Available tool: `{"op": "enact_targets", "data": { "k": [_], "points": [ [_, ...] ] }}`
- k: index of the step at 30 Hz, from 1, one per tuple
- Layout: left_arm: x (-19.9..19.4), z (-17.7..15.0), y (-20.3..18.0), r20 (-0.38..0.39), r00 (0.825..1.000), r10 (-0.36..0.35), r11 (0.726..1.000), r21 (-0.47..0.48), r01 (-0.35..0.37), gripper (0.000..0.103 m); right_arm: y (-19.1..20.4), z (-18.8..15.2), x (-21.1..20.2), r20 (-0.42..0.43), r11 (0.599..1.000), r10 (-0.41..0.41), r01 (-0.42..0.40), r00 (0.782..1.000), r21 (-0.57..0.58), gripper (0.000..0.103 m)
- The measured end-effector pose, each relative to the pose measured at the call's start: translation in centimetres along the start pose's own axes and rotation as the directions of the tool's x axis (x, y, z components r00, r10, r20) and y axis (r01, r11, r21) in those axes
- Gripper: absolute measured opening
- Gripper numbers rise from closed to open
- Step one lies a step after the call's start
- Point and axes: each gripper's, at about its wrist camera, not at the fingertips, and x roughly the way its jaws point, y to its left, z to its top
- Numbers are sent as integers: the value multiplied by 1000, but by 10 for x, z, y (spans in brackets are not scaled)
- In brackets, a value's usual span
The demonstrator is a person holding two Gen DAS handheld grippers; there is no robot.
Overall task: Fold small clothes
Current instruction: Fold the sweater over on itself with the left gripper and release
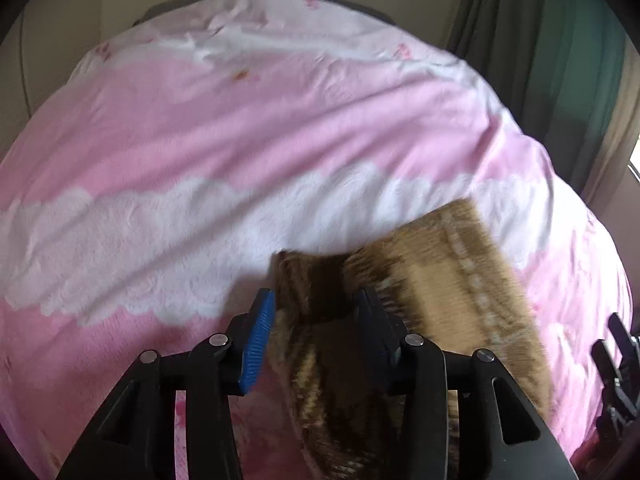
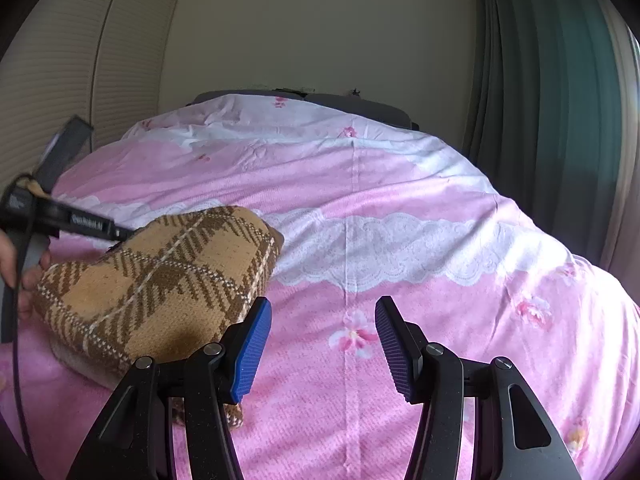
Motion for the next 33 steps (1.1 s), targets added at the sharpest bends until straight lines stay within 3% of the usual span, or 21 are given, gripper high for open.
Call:
{"op": "enact_targets", "data": {
  "k": [3,7,12,14,17,26,28,33],
  "points": [
    [-1,5,-10,-14,998,-67,998,7,67,43,-3,1,-3,4,1000,-5,5,1000,13,54],
    [25,4,-14,-120,985,-122,992,-32,119,41,-11,3,-5,2,999,-12,12,1000,32,54],
    [35,-5,-7,-131,970,-205,973,-132,188,41,-18,2,-8,4,999,-25,25,1000,34,54],
    [34,-6,-8,-130,969,-210,973,-130,193,34,-20,1,-6,-2,999,-24,24,1000,42,54],
    [29,-4,-11,-112,972,-206,975,-112,194,19,-21,0,-5,-11,998,-20,21,1000,53,54],
    [-37,0,-16,18,995,-99,994,-46,100,18,-20,4,-9,2,998,6,-6,1000,66,54],
    [-30,-3,-14,0,998,-58,998,-23,58,18,-16,4,-9,1,998,15,-15,1000,64,54],
    [13,-19,2,-69,994,-83,994,-81,77,20,-3,-1,-5,-26,998,44,-43,999,39,54]
  ]
}}
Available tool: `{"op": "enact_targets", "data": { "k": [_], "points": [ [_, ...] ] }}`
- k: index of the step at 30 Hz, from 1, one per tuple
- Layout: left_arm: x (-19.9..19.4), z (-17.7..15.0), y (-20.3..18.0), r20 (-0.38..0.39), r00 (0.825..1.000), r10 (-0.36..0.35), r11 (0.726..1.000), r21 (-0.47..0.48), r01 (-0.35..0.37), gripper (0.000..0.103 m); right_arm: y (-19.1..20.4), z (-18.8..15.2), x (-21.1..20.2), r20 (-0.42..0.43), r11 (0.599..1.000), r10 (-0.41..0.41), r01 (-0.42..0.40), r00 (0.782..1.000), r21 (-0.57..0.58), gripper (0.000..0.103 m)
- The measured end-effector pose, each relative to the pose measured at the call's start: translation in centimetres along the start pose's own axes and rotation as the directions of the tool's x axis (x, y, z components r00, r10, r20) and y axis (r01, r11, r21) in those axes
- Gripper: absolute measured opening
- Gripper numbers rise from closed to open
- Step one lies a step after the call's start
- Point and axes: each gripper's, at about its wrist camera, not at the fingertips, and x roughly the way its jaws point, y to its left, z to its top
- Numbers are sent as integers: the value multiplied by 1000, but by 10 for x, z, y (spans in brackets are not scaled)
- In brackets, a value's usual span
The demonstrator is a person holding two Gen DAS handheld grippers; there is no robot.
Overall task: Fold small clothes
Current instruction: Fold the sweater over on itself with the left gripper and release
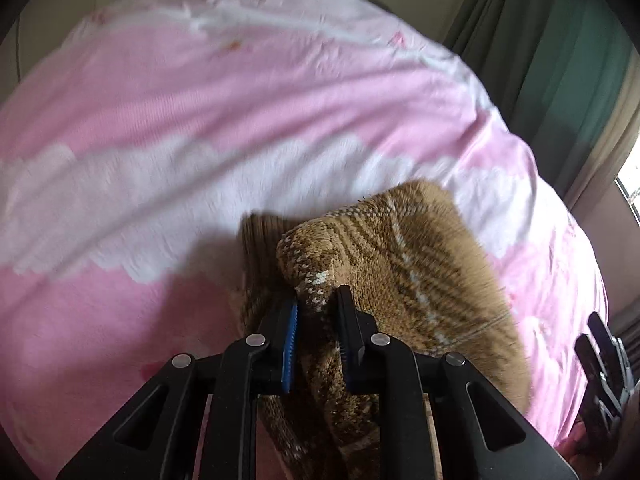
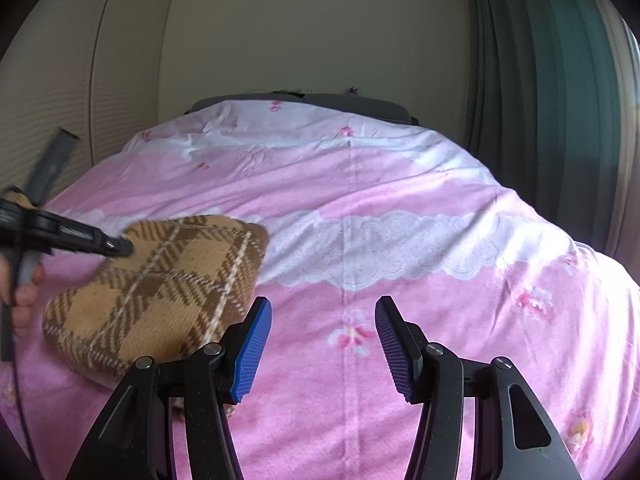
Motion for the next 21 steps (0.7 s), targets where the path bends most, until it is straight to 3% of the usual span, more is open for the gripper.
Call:
{"op": "enact_targets", "data": {
  "k": [4,7,11,16,17,19,21],
  "points": [
    [-7,-7,-8,31,1000,0,1000,8,0,24,8,-4,0,-15,999,27,-28,1000,-34,54],
    [-24,-15,-10,43,999,0,1000,-12,1,39,7,-4,-3,-17,999,44,-44,999,-23,54],
    [-39,-39,-20,2,999,-47,999,-21,47,46,3,-3,-12,-12,998,62,-62,998,4,54],
    [-28,-52,-18,-54,996,-71,995,-80,67,44,4,-3,-23,-2,998,70,-70,998,0,54],
    [-29,-52,-15,-47,995,-93,991,-96,88,33,4,-2,-26,2,997,70,-70,998,-6,54],
    [-31,-52,-15,-33,995,-97,990,-104,93,24,5,-2,-32,13,998,64,-64,998,-19,54],
    [-40,-53,-18,-9,997,-82,993,-88,80,22,3,0,-35,19,998,60,-59,998,-24,54]
  ]
}}
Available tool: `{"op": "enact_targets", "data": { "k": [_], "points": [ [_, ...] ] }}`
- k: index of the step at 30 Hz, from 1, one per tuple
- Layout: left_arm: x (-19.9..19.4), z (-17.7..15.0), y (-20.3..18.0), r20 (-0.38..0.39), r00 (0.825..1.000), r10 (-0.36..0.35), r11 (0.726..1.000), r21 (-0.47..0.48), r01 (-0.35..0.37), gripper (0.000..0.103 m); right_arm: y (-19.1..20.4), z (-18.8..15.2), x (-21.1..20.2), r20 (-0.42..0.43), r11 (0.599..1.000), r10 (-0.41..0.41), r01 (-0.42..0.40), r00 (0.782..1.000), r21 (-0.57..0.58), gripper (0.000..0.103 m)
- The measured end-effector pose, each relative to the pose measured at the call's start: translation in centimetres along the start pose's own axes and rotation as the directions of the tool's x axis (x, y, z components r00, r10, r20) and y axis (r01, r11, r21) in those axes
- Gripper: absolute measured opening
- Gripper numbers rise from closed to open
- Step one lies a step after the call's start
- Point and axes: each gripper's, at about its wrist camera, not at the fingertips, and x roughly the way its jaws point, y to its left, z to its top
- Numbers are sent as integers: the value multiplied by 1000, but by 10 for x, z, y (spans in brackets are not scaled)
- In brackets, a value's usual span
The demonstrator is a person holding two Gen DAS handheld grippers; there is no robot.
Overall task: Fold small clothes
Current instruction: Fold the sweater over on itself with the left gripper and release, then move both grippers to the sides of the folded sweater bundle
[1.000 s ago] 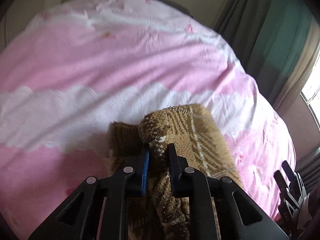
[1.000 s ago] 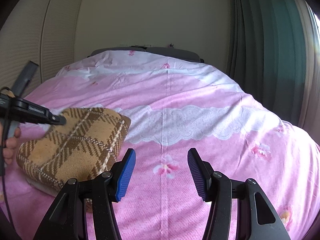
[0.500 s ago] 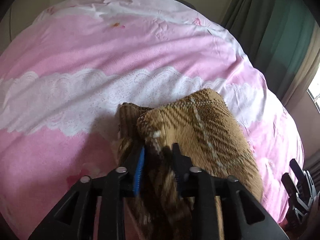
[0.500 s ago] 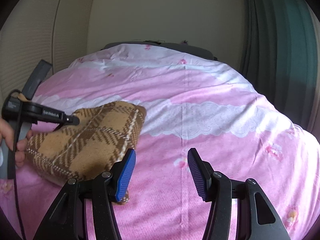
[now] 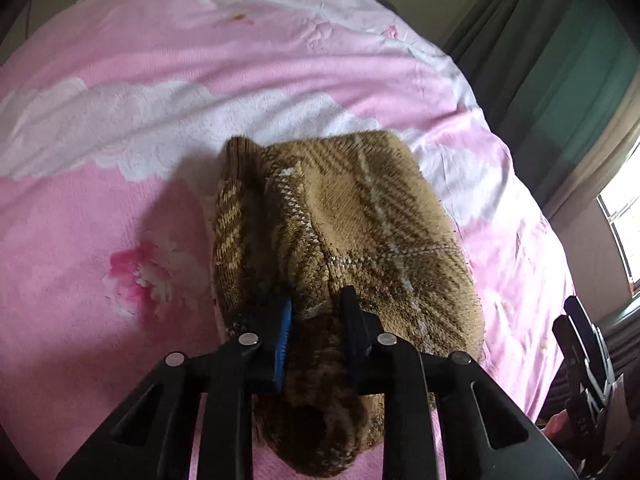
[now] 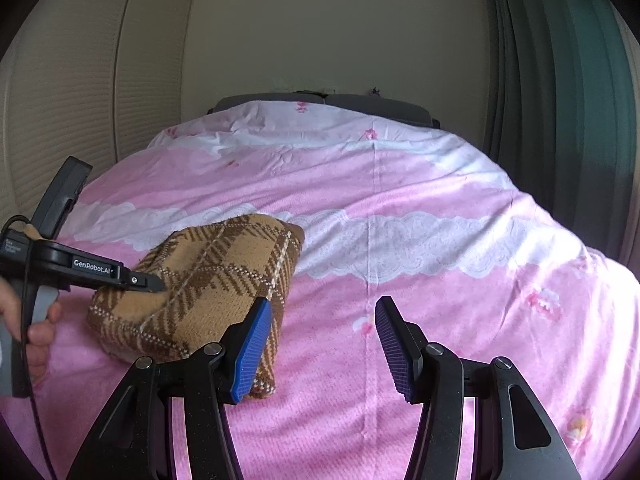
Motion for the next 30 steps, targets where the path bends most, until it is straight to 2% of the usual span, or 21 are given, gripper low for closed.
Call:
{"op": "enact_targets", "data": {
  "k": [5,7,9,13,16,21,23,24,27,30],
  "points": [
    [-35,-5,4,81,996,20,1000,-8,-20,21,-5,3,-5,9,1000,-3,3,1000,9,54],
    [-29,-8,7,67,997,44,999,12,-45,21,-4,2,-4,5,1000,0,0,1000,8,54],
    [-12,-12,15,27,999,39,999,-13,-38,21,0,0,0,-9,1000,8,-8,1000,8,54],
    [-6,-16,18,48,998,32,999,-31,-31,25,9,-6,5,-33,999,39,-40,999,-5,54],
    [-14,-17,12,61,997,47,999,-16,-46,27,16,-12,12,-73,994,104,-106,992,-21,54],
    [-45,-30,-1,114,989,90,996,-7,-89,36,26,-18,20,-118,984,177,-178,977,-5,54],
    [-56,-38,-9,135,986,95,995,8,-97,47,32,-21,20,-124,980,192,-196,974,-22,54],
    [-59,-42,-13,140,985,104,994,18,-108,47,35,-22,21,-130,979,197,-202,972,-31,54],
    [-52,-51,-20,119,983,137,988,55,-145,47,42,-27,26,-157,976,204,-212,966,-41,54],
    [-35,-56,-10,68,986,154,988,20,-156,48,45,-35,34,-190,978,189,-201,963,-48,54]
  ]
}}
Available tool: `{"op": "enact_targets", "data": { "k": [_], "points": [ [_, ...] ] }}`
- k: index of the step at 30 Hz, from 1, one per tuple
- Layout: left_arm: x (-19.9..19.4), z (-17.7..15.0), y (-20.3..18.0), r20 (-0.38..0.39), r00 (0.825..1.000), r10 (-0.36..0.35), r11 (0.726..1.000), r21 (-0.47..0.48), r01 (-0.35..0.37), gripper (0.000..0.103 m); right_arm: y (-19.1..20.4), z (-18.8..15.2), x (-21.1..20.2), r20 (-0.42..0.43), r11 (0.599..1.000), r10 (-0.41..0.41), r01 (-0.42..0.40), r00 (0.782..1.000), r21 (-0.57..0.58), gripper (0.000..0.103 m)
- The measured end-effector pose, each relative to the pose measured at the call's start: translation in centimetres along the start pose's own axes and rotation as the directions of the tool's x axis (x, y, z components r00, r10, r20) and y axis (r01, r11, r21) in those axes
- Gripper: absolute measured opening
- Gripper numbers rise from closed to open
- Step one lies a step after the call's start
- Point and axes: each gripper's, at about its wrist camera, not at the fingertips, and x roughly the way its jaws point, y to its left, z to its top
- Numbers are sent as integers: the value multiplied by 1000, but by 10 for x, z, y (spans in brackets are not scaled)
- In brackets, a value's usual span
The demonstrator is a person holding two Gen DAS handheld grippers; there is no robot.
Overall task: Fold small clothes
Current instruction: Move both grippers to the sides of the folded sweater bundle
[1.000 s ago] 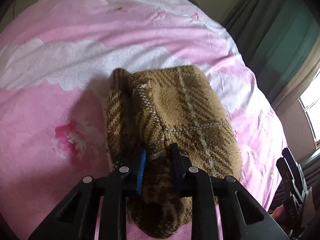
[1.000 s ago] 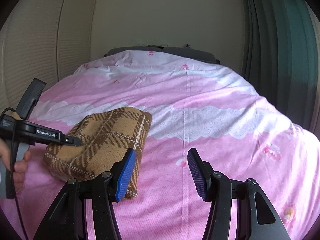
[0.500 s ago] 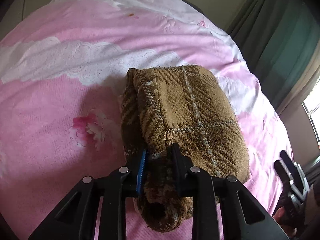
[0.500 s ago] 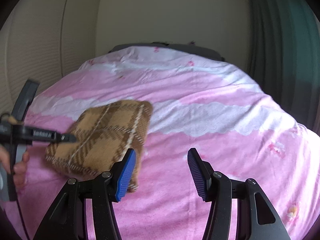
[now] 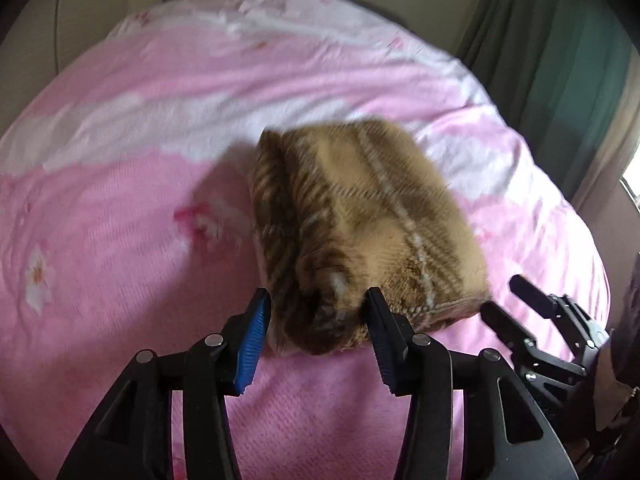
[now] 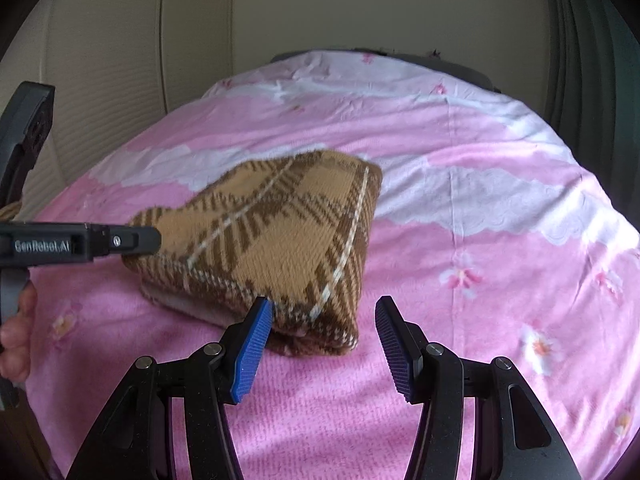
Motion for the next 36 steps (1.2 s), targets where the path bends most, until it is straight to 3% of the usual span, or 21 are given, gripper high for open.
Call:
{"op": "enact_targets", "data": {
  "k": [7,15,18,20,22,28,32,36],
  "points": [
    [18,-17,20,-9,1000,-9,998,-61,8,58,-9,-12,21,-77,1000,-23,24,997,14,58],
    [-11,-24,14,60,998,-17,995,-98,23,58,-11,-6,-6,-21,999,5,-5,1000,34,60],
    [-27,-27,12,93,996,-19,987,-158,34,69,-20,-2,-21,1,996,42,-42,999,84,63],
    [-39,-33,10,121,993,-6,975,-218,32,81,-27,1,-31,17,990,67,-69,998,123,73],
    [-48,-39,9,152,988,-1,958,-282,44,85,-36,3,-42,40,982,94,-100,995,162,78],
    [-55,-52,-7,192,981,39,915,-402,42,86,-49,9,-68,80,981,72,-85,994,176,81],
    [-55,-56,-19,211,970,125,885,-465,-12,87,-55,13,-79,108,985,54,-71,993,160,91],
    [-54,-61,-27,225,949,223,844,-532,-72,88,-65,24,-76,119,984,54,-73,991,162,92]
  ]
}}
